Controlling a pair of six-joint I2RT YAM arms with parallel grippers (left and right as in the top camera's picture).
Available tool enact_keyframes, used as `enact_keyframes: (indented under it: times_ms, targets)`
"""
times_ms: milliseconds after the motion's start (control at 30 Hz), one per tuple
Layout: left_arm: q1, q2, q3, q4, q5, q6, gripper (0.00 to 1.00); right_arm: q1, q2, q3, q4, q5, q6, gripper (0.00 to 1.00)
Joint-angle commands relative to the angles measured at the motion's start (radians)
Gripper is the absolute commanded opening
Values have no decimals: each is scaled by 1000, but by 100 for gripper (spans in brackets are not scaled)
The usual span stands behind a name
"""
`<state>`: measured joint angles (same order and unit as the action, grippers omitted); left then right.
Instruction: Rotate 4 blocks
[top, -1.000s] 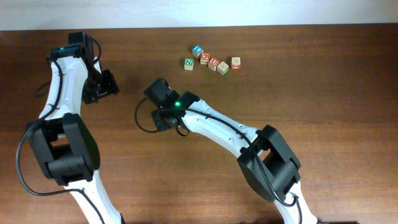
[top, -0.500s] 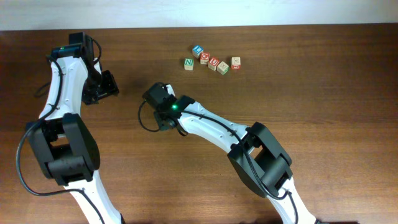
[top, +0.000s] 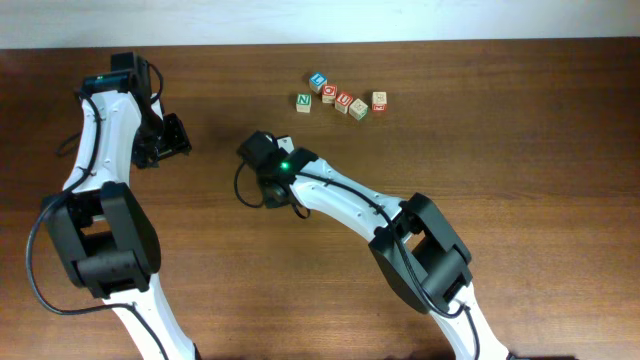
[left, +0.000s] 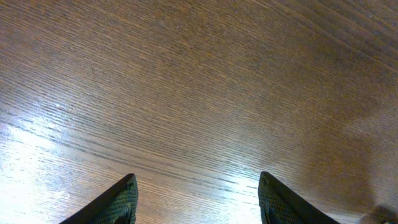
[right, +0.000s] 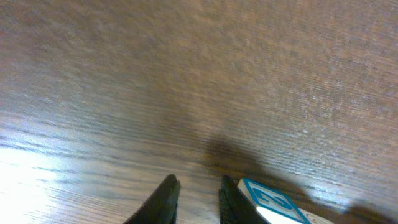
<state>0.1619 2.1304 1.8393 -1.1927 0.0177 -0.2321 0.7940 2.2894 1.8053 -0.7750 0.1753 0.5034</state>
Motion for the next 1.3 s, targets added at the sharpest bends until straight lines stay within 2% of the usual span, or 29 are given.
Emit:
enact_keyframes:
  times_ms: [0,100,167,333,533,667,1267]
  targets:
    - [-5,-2,13,-5,-7,-3,60,-16,-8,171,-103,-18,10,29]
    - [-5,-2,13,-6,-7,-3,60,-65,-8,359,-249,-18,10,31]
    - [-5,-2,13,-6,-7,-3,60,-115,-8,373,-285,-18,17,31]
    - [-15,-2,11,-1,-7,-3,60,-179,8,249,-274,-112,79,30]
    - [-35,-2,11,6,-7,-3,60,-172,9,104,-142,-135,78,21]
    - [-37,-2,11,6,-7,-3,60,-165,9,13,-53,-142,78,20]
    - [-38,-2,11,2,-7,-3,59,-131,9,-14,-58,-142,78,20]
